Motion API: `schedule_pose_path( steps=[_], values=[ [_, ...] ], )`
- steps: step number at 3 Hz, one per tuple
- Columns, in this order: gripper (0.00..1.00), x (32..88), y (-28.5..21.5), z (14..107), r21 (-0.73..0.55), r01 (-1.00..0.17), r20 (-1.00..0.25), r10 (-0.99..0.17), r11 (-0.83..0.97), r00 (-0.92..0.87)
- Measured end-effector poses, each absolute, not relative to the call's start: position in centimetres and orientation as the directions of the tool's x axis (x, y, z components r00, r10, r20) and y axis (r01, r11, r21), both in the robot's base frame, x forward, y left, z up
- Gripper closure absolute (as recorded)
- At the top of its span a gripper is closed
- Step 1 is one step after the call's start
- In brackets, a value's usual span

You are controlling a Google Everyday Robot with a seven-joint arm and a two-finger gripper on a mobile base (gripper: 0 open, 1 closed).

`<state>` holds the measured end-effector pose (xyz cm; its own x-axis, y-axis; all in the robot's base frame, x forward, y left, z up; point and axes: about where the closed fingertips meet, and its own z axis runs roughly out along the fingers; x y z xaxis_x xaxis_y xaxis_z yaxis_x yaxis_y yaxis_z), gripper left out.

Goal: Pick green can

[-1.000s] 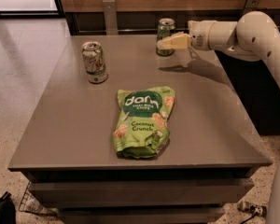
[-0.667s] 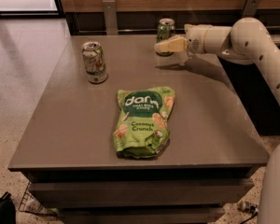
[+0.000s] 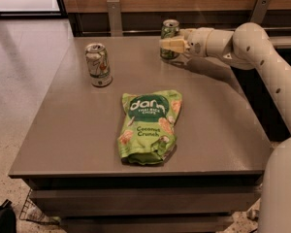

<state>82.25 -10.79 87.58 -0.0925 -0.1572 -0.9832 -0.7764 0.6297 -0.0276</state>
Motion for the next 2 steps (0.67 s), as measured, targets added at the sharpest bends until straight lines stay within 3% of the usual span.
schedule_pose_path(
  steps=[2],
  values=[
    [0.88,82.36,-10.14,87.44,-0.026,-0.782,-0.984,-0.156,0.623,-0.091]
  ],
)
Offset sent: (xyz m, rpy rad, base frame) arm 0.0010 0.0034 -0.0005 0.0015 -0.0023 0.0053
